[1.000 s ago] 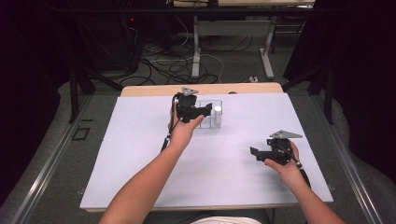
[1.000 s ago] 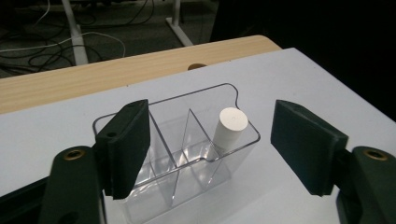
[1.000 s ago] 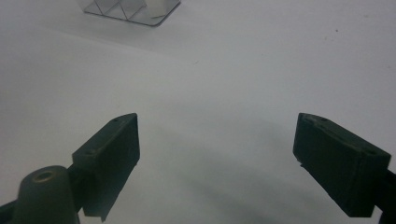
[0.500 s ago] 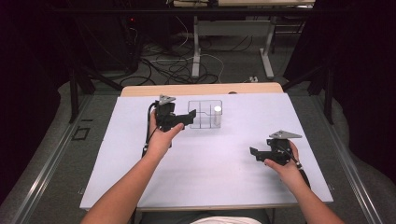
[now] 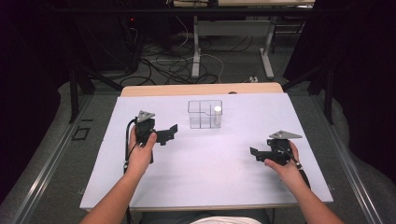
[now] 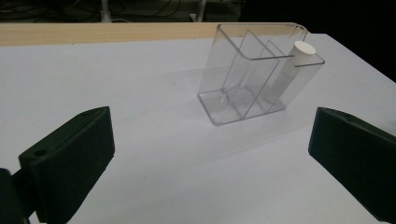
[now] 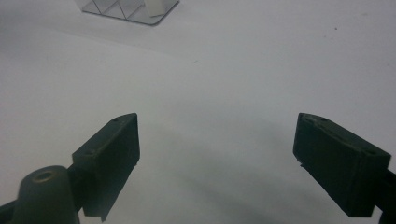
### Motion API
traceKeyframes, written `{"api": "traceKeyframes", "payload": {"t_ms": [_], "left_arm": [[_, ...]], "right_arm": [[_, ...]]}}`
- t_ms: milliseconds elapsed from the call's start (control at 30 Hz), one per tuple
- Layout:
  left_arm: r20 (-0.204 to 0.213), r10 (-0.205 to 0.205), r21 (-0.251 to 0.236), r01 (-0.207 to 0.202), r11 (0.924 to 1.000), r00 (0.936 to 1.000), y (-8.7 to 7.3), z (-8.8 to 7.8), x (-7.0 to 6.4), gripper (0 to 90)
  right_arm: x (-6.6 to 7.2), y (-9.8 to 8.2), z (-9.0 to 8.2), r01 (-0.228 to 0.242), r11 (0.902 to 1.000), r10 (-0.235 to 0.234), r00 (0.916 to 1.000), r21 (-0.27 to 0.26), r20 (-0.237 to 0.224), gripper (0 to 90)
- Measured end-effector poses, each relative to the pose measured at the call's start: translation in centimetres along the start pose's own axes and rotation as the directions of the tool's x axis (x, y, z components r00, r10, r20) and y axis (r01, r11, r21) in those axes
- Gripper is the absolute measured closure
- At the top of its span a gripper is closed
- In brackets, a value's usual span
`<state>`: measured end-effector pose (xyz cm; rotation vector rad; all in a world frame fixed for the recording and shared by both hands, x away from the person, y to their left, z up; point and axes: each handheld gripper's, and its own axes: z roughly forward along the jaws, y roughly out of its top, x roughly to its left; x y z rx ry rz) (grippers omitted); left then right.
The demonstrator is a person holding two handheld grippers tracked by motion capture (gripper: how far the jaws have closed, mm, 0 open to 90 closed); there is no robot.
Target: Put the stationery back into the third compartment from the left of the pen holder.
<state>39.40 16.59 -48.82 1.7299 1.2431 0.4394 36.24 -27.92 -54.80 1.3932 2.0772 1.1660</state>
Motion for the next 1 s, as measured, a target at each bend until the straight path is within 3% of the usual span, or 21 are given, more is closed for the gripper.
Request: {"api": "traceKeyframes", "payload": {"t_ms": [133,367,633,867,1000], "left_arm": [[-0.015,-0.013,-0.001,0.013,0.9999,0.9998,-1.3,-1.1,1.2,0.5],[-0.060,0.014,0.035,-0.012,0.9993,0.9981,-3.3,-2.6,2.9,1.0],[-0.091,0.009,0.071,-0.003,0.9975,0.9958,-5.3,-3.7,4.5,1.1],[-0.104,-0.041,0.047,0.046,0.9979,0.9938,-5.5,-4.0,5.4,2.2],[-0.107,-0.045,0.045,0.050,0.9977,0.9933,-5.5,-3.9,5.7,2.2]], "right_arm": [[0.1,0.0,0.0,-0.002,1.0000,0.002,1.0000,-0.001,-0.005,14.0],[0.1,0.0,0.0,-0.007,1.0000,0.007,1.0000,0.001,0.000,14.0],[0.1,-0.1,0.1,-0.008,1.0000,0.008,1.0000,0.006,-0.003,14.0],[0.0,-0.1,0.2,-0.015,0.9999,0.015,0.9999,0.007,0.003,14.0],[-1.0,0.0,0.0,-0.024,0.9997,0.024,0.9980,-0.008,0.058,12.4]]}}
